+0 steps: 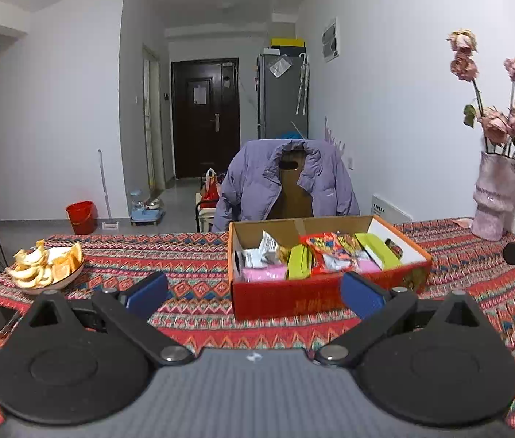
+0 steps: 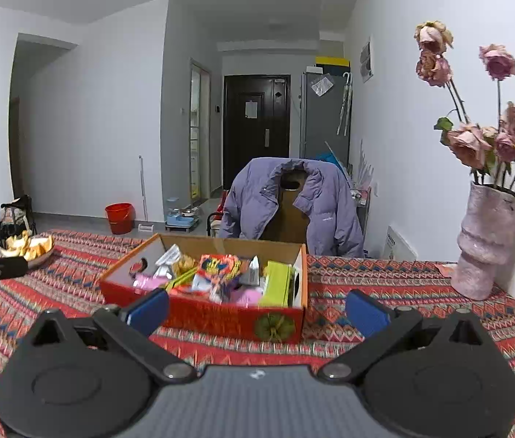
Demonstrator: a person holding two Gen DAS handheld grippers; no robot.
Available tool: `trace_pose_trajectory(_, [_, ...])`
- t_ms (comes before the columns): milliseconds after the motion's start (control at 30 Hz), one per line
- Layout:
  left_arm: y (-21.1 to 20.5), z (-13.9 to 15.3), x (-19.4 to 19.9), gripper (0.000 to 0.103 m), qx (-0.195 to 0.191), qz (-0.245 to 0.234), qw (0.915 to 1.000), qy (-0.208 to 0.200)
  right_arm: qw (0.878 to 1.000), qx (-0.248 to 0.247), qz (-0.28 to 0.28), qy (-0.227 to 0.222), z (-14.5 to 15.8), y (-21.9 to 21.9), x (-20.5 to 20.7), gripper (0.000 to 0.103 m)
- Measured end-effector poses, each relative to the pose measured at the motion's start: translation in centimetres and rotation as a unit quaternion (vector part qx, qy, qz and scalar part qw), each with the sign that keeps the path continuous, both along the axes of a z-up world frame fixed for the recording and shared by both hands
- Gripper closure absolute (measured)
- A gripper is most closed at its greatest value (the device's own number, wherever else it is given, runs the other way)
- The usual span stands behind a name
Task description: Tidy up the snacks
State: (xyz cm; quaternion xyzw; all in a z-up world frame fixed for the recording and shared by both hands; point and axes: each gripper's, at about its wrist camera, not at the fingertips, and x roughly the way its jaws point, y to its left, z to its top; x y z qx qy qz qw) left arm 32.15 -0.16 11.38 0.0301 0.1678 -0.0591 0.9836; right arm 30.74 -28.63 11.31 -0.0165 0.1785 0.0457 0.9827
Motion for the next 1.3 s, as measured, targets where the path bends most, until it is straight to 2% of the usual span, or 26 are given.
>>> trace_pose_trajectory(233, [-0.2,-1.9,-6.9,0.0,0.008,0.017,0.9998,-0.005,0.999,-0.002,0.013,-0.031,-1.9,1.2,-7.3,0.0])
trace_pose_trajectory(433, [0.2,-3.5,-13.9,0.0,0.013,0.022,0.9991,-0.033,0.997,-0.04,0.011,-0.062,-3.5,3.2,-14.1,0.0])
trace_pose_trajectory(567, [0.6,-4.8,-18.4,0.0,-0.006,0.021,0.9993,-0.031,0.997,-0.028,0.022,-0.063,-4.7,4.3,-18.1,0.0])
trace_pose_trajectory(667, [0.8,-5.9,-21.4,0.0,0.0,0.028,0.9989,-0.038,0.997,-0.032,0.029,-0.063,-5.8,5.2,-21.0,0.0])
trace_pose_trajectory(833, [1.1,-7.3,-25.9,0.0,0.008,0.041,0.9982,-0.044,0.998,-0.008,0.034,-0.055,-7.2,5.4,-24.6,0.0])
trace_pose_trajectory(1000, [1.6,-8.1,-29.2,0.0,0.026,0.061,0.9957,-0.064,0.998,-0.004,0.016,-0.055,-8.1,5.5,-27.6,0.0])
trace_pose_trajectory(1167, [2.2,-9.1,-30.7,0.0,0.019,0.064,0.9968,-0.045,0.999,0.007,0.011,-0.048,-9.5,6.3,-31.0,0.0])
trace_pose_trajectory(1300, [2.4,-9.5,-31.1,0.0,0.011,0.053,0.9978,-0.038,0.998,0.003,0.033,-0.044,-10.3,7.4,-32.1,0.0])
